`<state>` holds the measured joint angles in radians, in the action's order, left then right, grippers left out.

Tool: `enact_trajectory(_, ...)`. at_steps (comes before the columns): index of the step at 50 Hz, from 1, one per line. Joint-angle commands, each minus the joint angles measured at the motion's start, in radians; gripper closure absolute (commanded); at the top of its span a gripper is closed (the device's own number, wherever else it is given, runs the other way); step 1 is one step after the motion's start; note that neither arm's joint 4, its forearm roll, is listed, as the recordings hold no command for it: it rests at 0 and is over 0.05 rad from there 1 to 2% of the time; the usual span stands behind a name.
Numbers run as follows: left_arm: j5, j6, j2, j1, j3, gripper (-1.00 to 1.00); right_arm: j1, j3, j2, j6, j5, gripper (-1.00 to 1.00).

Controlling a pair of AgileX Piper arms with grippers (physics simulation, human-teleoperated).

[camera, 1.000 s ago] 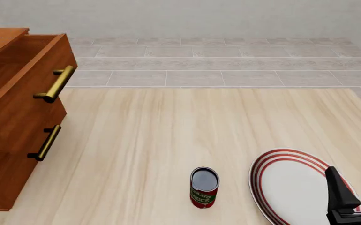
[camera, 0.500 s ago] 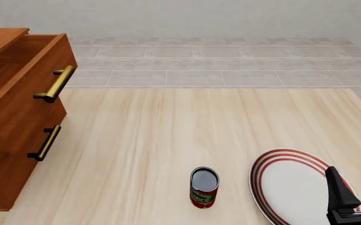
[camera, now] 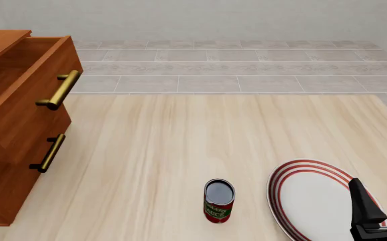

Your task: Put the bowl on top of the cabinet.

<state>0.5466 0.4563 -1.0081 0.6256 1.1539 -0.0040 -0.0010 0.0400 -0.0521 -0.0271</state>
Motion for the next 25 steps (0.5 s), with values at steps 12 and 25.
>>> enact_trajectory(12,-0.018,0.005,0.000,-0.005,-0.011,1.00,0.000,0.000,-0.007,0.001,0.007,-1.00)
enact_trajectory(25,-0.020,0.007,-0.001,-0.007,-0.009,1.00,0.002,0.000,-0.009,0.002,0.009,-1.00)
